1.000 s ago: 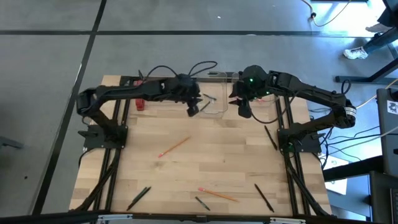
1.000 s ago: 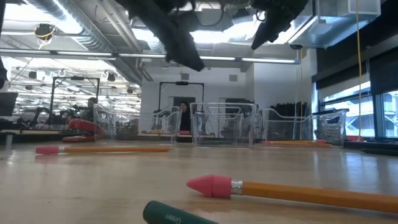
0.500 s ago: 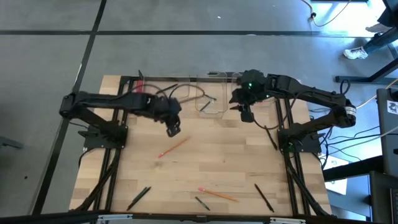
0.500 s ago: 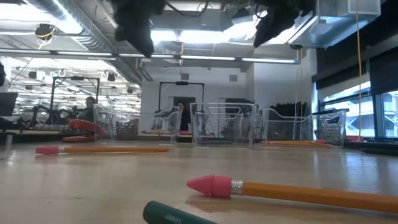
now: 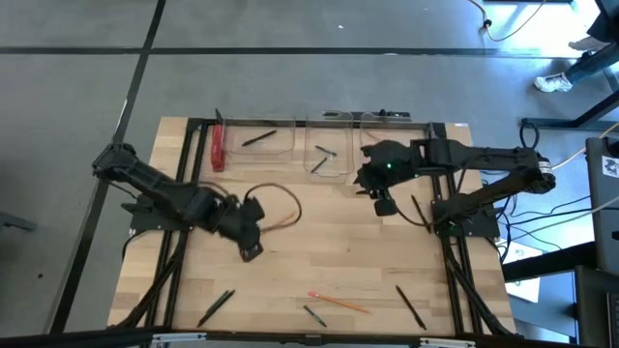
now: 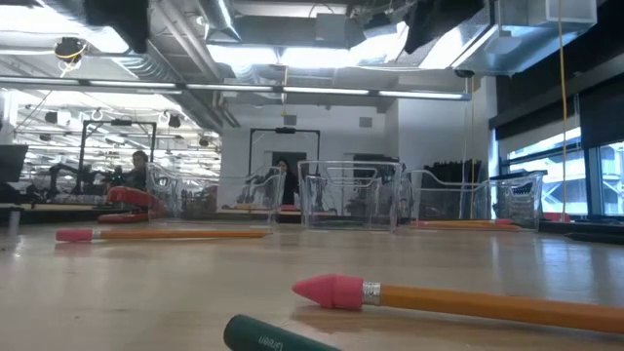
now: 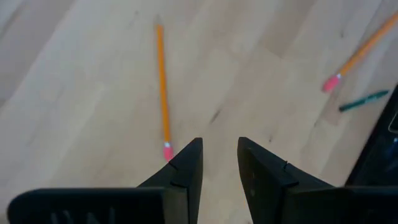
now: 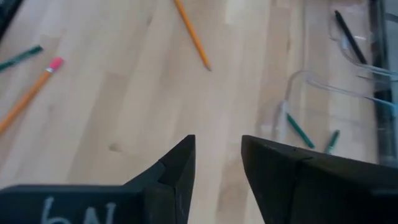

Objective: Sort crayons/erasers/pens/pencils in bins
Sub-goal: Put the orange pencil into the right transparent bin

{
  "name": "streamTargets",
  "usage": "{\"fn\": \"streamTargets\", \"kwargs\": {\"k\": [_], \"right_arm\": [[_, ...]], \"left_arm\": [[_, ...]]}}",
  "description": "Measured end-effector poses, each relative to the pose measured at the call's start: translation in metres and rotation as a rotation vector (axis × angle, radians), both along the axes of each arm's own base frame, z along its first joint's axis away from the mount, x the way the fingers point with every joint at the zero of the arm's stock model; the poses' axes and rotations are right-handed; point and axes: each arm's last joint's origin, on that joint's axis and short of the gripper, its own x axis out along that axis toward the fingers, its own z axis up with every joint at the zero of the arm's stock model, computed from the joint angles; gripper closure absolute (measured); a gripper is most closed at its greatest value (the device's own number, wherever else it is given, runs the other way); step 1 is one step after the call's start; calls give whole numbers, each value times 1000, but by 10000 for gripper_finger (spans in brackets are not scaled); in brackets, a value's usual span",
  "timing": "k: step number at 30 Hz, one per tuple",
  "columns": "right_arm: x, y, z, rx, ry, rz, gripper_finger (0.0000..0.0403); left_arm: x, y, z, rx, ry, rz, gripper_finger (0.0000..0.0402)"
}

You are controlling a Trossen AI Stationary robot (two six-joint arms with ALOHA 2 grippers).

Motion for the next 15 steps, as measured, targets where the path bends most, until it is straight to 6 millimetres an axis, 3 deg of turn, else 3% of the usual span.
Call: {"fn": "streamTargets", "kwargs": {"k": [6, 15], "right_arm": [[0, 19, 0, 37, 1, 28, 271], [-3, 45, 0, 101, 12, 56, 271]], "left_arm": [[-8, -29, -19, 18, 42, -43, 309], [-20, -36, -76, -80, 112, -64, 309]]}}
